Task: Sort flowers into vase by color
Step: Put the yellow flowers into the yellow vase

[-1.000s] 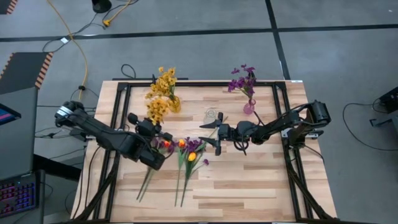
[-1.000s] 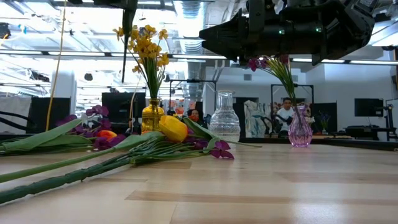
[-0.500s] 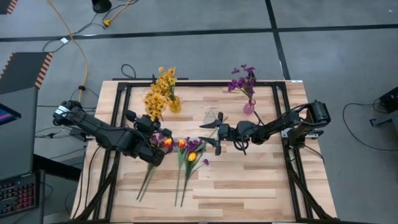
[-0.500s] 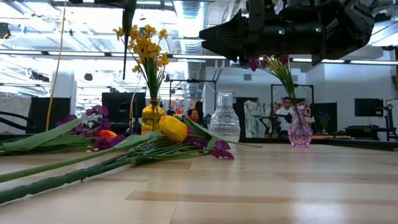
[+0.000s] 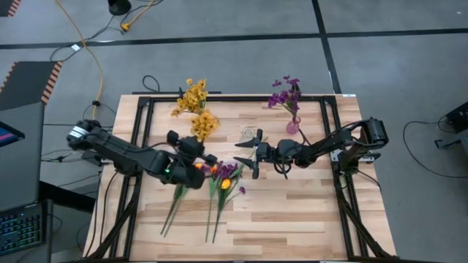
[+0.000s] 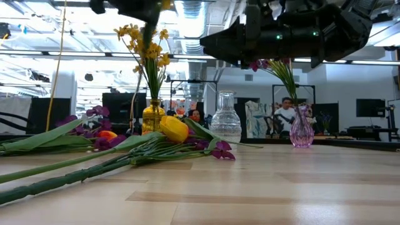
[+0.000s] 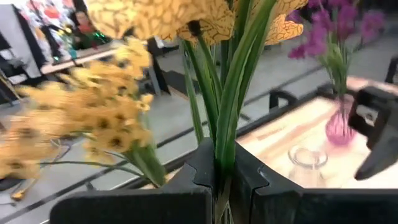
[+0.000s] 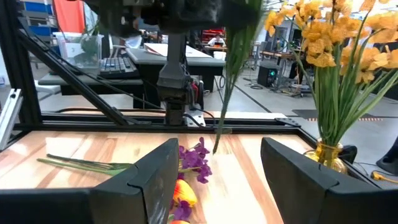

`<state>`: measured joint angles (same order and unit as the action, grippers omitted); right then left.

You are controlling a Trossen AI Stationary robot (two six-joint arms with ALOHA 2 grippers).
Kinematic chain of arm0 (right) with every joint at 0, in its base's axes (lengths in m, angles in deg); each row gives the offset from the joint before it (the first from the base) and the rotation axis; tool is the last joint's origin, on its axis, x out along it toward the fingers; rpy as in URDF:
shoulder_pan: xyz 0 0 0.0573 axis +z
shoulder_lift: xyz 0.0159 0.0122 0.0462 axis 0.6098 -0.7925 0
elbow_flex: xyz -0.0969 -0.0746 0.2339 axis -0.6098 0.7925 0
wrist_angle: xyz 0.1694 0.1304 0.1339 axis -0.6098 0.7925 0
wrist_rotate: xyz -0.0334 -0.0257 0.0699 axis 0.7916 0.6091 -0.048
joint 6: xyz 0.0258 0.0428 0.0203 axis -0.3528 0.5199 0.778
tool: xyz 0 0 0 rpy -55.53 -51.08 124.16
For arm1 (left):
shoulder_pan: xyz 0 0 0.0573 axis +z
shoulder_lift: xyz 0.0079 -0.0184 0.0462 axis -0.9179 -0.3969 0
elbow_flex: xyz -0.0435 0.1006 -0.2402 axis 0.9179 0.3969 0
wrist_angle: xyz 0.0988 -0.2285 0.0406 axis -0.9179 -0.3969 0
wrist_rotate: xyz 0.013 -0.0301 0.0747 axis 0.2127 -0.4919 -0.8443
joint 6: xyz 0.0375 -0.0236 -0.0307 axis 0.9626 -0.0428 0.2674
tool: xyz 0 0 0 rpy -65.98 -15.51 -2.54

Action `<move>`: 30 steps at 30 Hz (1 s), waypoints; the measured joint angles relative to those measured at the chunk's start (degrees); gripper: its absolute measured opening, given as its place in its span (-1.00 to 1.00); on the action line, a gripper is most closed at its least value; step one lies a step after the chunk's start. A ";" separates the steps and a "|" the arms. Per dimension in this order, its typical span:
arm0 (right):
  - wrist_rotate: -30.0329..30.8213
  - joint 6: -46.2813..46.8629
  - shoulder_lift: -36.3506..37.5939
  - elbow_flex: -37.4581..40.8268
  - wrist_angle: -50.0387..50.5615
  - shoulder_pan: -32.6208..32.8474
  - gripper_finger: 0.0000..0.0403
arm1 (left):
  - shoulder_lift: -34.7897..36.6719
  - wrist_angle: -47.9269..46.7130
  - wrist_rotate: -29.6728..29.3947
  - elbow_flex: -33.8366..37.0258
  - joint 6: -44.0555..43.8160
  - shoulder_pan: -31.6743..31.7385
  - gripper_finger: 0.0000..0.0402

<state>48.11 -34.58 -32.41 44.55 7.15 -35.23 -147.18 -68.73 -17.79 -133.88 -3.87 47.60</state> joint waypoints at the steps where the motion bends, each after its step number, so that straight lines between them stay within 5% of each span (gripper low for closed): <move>1: 0.01 -0.02 0.00 0.00 0.23 -0.02 0.27 | -0.43 2.55 1.27 0.00 2.50 0.78 -1.00; 21: -0.02 -0.02 0.00 0.00 0.13 -0.26 0.27 | -1.92 36.77 22.10 0.15 47.21 14.23 -1.00; 30: 0.01 -0.04 0.00 0.00 0.11 -0.26 0.27 | -1.92 63.59 28.17 10.73 65.41 20.14 -1.00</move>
<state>48.12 -34.62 -32.41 44.55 7.26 -35.49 -149.10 -5.14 10.38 -123.14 61.54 67.74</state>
